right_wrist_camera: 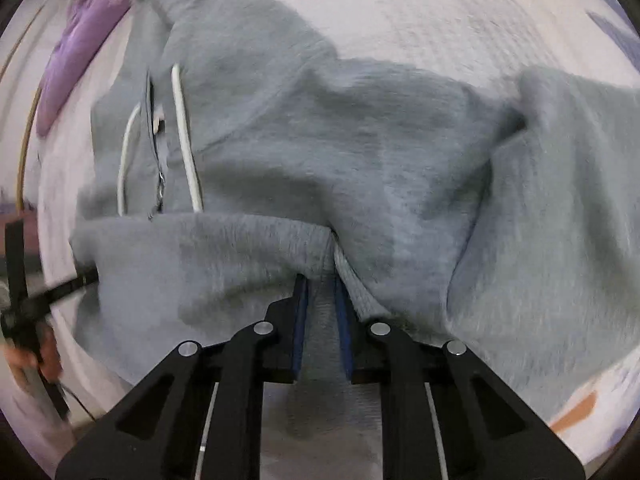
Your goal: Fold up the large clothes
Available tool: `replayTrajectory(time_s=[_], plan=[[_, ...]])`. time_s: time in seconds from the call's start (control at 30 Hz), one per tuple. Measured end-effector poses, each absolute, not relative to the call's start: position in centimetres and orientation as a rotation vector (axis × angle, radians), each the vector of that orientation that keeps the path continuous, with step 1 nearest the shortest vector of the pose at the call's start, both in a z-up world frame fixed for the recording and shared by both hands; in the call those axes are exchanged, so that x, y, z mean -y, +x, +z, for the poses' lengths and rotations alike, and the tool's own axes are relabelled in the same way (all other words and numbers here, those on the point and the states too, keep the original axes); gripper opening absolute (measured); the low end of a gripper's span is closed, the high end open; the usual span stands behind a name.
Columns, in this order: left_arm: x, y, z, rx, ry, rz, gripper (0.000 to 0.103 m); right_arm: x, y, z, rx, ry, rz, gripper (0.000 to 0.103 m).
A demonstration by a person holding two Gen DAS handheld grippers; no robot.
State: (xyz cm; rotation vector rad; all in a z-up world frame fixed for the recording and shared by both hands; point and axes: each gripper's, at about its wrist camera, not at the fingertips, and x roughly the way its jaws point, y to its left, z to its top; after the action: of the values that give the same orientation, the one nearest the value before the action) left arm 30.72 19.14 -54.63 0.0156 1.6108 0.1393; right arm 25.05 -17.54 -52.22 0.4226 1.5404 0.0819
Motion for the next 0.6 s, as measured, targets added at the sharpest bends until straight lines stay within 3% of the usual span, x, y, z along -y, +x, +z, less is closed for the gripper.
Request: replayTrajectory(time_s=[0.1,0.2,0.3,0.43,0.47,0.5,0.53,0.57,0.6], plan=[[-18.4,25.9,-54.0,-1.693,0.059,0.102,0.004,16.1,21.9,-50.7,-1.62,0.332,0.073,0.014],[-18.5,23.2,-56.9,-1.731,0.049,0.116,0.004,15.6,19.5,-53.0,-1.613,0.296,0.069,0.014],[-18.4,23.4,-57.2,-1.704,0.054,0.137,0.003,17.0,19.6,-53.5,-1.606,0.444,0.041,0.014],[-17.5,23.1,-55.4,-1.708,0.056,0.145,0.004,17.1,19.7,-51.1,-1.59,0.419,0.044,0.019],[-17.5,23.0,-54.9,-1.704,0.065,0.146,0.007,17.0,19.8,-50.5,-1.578,0.407,0.055,0.02],[-17.5,22.9,-54.6,-1.698,0.067,0.149,0.018,16.8,19.8,-49.6,-1.561,0.405,0.067,0.02],[-17.4,23.0,-53.9,-1.69,0.067,0.151,0.026,16.7,19.9,-48.3,-1.534,0.41,0.085,0.028],[-17.3,23.2,-53.3,-1.68,0.065,0.156,0.037,16.6,20.0,-47.5,-1.52,0.407,0.085,0.045],[-16.6,22.8,-52.4,-1.669,0.063,0.16,0.037,17.0,19.8,-46.4,-1.506,0.401,0.082,0.053]])
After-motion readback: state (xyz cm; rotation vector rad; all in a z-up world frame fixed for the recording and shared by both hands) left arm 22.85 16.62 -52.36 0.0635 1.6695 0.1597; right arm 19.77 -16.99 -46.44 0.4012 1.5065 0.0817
